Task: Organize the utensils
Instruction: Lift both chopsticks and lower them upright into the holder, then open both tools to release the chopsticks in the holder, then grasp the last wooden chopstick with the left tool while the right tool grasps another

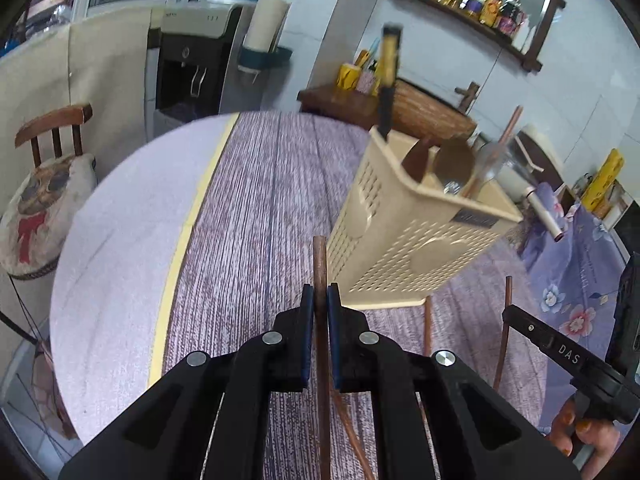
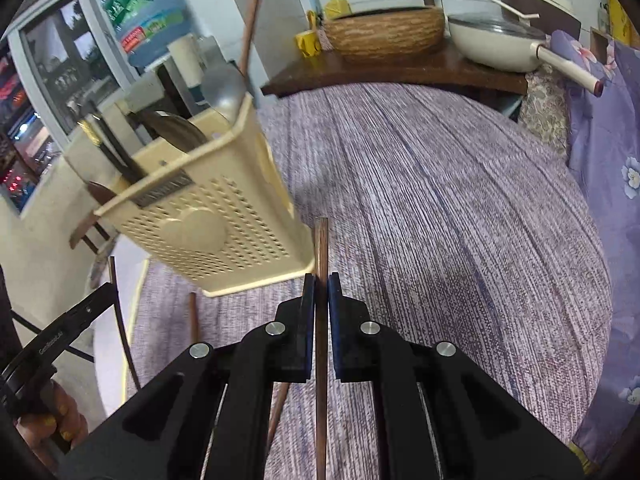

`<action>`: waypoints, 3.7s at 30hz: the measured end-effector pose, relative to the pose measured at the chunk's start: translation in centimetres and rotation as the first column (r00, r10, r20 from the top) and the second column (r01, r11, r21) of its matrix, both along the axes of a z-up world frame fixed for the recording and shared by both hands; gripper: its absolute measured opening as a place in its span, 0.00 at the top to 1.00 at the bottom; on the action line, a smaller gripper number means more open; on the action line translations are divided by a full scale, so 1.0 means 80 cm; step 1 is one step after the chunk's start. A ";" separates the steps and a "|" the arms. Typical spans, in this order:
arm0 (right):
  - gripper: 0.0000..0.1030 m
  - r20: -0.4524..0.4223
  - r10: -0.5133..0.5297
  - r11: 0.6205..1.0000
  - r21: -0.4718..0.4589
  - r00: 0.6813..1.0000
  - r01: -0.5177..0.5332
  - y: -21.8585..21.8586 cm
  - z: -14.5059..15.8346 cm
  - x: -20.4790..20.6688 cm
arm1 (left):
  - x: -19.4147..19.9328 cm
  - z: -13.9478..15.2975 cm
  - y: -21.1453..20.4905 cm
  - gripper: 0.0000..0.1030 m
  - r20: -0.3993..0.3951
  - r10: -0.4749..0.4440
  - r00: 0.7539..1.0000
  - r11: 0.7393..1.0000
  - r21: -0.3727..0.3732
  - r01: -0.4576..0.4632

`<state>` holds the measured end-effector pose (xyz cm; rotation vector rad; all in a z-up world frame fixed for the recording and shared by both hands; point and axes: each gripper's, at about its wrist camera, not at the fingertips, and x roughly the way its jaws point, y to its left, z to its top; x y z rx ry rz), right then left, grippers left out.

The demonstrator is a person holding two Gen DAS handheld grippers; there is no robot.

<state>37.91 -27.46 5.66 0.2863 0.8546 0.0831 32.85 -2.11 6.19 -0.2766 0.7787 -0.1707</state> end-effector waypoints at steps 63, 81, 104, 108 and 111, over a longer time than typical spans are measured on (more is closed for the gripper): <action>0.93 0.373 0.064 0.991 -0.131 0.925 -0.015 0.050 0.188 0.079 | 0.057 0.150 -0.051 0.93 0.328 0.024 0.944 0.997 0.061 -0.047; 0.43 0.382 0.092 0.991 -0.127 0.919 -0.047 0.051 0.151 0.056 | 0.043 0.113 -0.058 0.72 0.261 -0.033 0.965 0.996 0.091 0.010; 0.43 0.113 -0.014 0.983 -0.178 0.994 0.034 0.033 0.018 -0.053 | -0.044 -0.020 0.007 0.29 0.015 0.069 0.998 0.996 0.051 -0.070; 0.51 0.031 -0.016 0.985 -0.169 0.999 0.021 0.039 -0.023 -0.048 | -0.049 -0.045 0.008 0.32 -0.039 0.065 0.997 0.997 0.040 -0.063; 0.55 -0.029 -0.015 0.986 -0.165 0.999 0.010 0.048 -0.051 -0.039 | -0.052 -0.058 0.007 0.33 -0.057 0.074 0.996 0.996 0.051 -0.071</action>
